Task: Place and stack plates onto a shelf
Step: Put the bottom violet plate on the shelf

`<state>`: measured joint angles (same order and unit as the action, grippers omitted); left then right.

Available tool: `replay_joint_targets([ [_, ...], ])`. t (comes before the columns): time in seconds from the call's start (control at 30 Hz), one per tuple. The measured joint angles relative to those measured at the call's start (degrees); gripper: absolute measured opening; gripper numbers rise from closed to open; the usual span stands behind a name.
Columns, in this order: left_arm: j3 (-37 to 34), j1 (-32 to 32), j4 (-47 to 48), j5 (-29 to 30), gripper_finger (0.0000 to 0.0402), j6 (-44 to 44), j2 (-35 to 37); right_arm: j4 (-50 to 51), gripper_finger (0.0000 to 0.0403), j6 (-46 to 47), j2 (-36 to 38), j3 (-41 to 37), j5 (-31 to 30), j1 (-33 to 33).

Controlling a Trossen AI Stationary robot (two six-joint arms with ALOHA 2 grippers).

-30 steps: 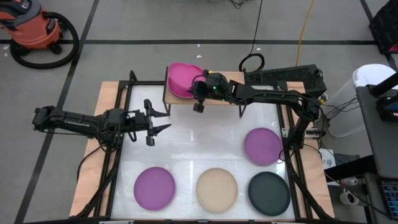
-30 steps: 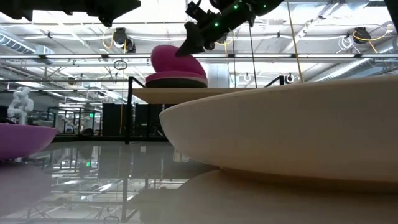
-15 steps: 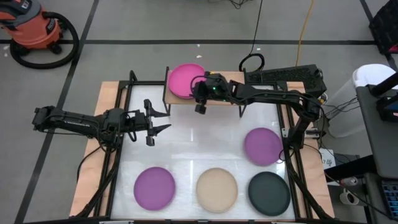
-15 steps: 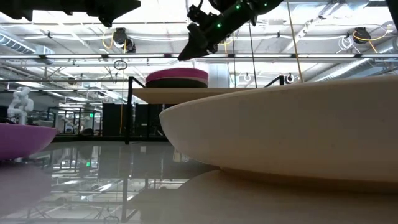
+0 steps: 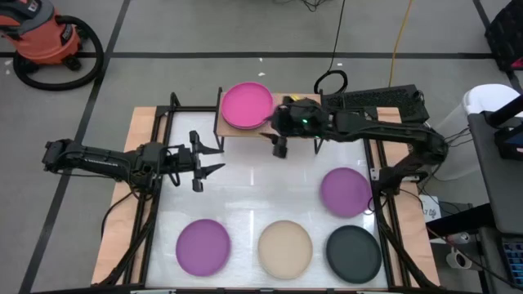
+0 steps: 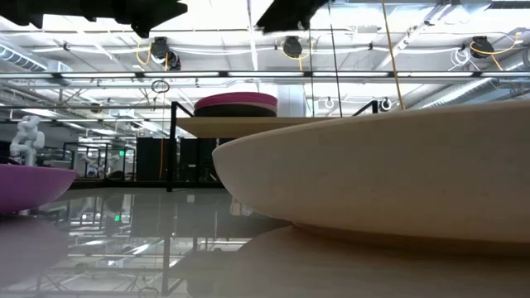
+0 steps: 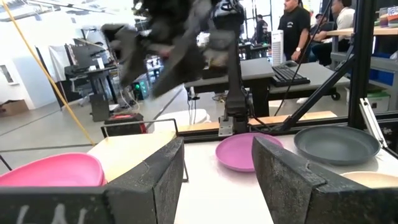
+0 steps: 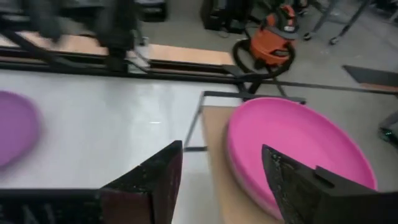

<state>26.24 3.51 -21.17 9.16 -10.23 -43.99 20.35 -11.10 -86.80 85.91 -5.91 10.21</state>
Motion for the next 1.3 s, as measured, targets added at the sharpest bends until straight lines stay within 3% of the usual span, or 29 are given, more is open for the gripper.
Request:
replay_joint_targets([
  [0.2, 0.0, 0.0, 0.0, 0.0, 0.0195, 0.5, 0.0, 11.2, 0.0197, 5.3, 6.7, 0.0, -0.5, -5.2],
  [0.43, 0.0, 0.1, 0.3, -0.1, 0.0195, 1.6, 0.0, 22.4, 0.0197, 12.6, 8.5, -0.1, -9.0, -12.5],
  [0.53, 0.0, 0.9, 1.2, 0.4, 0.0195, 0.6, 0.0, 22.8, 0.0197, 14.4, 8.5, -2.3, -11.5, -15.3],
  [0.67, 1.2, 5.6, 3.4, 9.4, 0.0195, -3.0, -0.8, 19.3, 0.0197, 15.7, 8.4, -7.1, -12.1, -17.8],
  [0.73, 1.6, 8.2, 4.0, 11.0, 0.0195, -4.6, -1.7, 16.2, 0.0197, 16.0, 8.5, -9.7, -12.1, -18.7],
  [1.0, 6.5, 15.6, 7.3, 11.3, 0.0195, -7.6, -9.0, 5.7, 0.0196, 17.3, 10.4, -20.8, -12.0, -21.5],
  [1.3, 12.1, 19.9, 22.4, 11.4, 0.0195, -3.7, -17.3, -12.6, 0.0196, 19.6, 21.2, -37.7, -12.1, -23.2],
])
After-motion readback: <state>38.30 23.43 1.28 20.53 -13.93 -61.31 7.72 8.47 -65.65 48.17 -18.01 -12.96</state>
